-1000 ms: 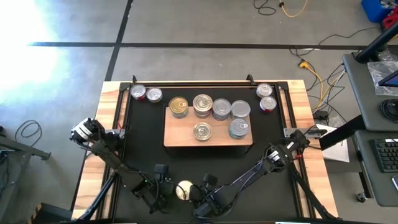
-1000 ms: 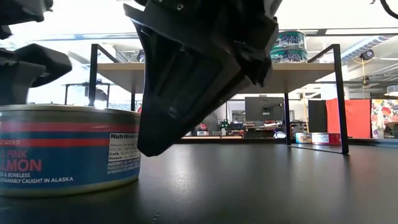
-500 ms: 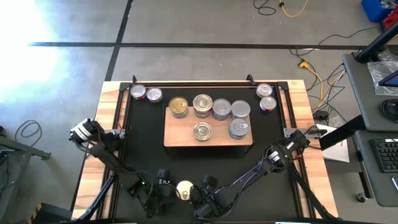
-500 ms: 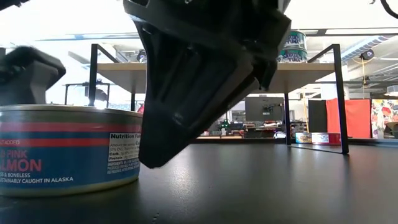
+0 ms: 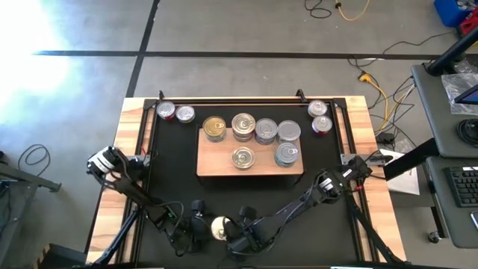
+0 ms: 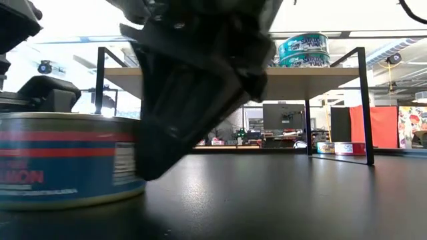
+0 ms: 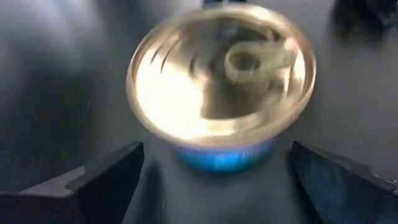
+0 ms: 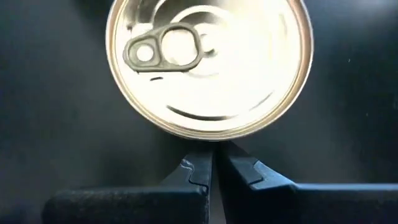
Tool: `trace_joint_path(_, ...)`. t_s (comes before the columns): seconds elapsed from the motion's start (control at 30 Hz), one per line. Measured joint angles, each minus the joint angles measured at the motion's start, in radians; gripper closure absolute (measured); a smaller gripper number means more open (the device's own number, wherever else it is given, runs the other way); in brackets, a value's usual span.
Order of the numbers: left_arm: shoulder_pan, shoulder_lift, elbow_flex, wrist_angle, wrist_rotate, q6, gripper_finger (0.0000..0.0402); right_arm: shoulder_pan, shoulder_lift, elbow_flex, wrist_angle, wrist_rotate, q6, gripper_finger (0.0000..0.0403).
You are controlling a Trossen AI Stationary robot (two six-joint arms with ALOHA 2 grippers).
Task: Stack canned seafood by type on shelf
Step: Stack the blue pink tuna can on top of the blue pink tuna can on the shelf
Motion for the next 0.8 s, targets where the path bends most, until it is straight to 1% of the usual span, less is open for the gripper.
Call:
trace_joint_path(0.1, 0.011, 0.044, 0.021, 0.059, -0.004, 0.024, 0.0008, -0.015, 0.000, 0.000, 0.028, -0.009, -0.022, 0.0390)
trace_joint_path(0.27, 0.028, 0.110, 0.087, 0.078, -0.016, 0.048, 0.0008, -0.031, -0.001, 0.000, 0.038, -0.044, -0.089, 0.0390)
trace_joint_path(0.4, 0.034, 0.133, 0.122, 0.079, -0.020, 0.058, 0.0007, -0.045, -0.003, 0.000, 0.033, -0.084, -0.109, 0.0390)
trace_joint_path(0.7, 0.059, 0.146, 0.116, 0.171, -0.013, 0.079, 0.0007, -0.046, -0.003, 0.000, 0.039, -0.075, -0.117, 0.0390)
trace_joint_path(0.8, 0.063, 0.165, 0.117, 0.222, -0.027, 0.112, 0.0007, -0.046, -0.003, 0.000, 0.036, -0.076, -0.118, 0.0390)
